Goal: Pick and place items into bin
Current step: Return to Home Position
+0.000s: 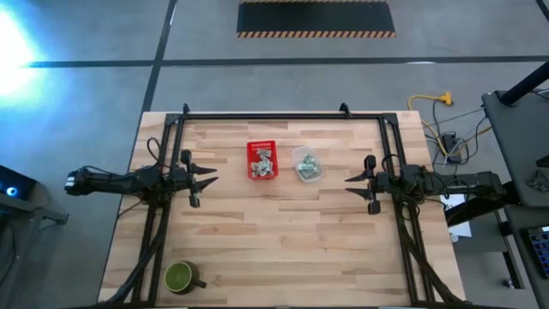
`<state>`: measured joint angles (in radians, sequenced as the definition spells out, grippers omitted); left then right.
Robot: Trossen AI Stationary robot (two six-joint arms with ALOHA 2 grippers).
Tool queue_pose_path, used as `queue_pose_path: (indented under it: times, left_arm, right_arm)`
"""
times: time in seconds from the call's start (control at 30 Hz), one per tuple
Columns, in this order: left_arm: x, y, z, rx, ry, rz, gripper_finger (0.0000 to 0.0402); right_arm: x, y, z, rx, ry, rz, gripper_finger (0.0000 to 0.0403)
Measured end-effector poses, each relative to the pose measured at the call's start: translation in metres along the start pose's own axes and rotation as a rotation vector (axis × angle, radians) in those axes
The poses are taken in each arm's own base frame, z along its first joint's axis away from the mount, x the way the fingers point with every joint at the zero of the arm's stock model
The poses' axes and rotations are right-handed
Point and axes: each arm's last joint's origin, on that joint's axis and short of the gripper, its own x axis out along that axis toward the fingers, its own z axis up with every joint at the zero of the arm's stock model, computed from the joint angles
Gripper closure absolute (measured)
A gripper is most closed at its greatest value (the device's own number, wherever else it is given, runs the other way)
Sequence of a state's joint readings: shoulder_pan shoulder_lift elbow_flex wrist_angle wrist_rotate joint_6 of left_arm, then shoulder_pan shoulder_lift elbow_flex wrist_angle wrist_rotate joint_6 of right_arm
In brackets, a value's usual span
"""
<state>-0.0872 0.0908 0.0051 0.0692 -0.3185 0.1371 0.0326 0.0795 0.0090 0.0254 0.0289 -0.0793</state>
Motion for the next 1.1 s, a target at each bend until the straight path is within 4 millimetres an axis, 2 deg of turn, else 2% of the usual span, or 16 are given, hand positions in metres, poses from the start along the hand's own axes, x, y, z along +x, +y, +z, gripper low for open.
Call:
queue_pose_path:
  times: [1.1]
  left_arm:
    - [0.0, 0.0, 0.0001, 0.0, -0.001, 0.0, 0.0304]
  right_arm:
    - [0.0, 0.0, 0.0002, 0.0, -0.002, 0.0, 0.0297]
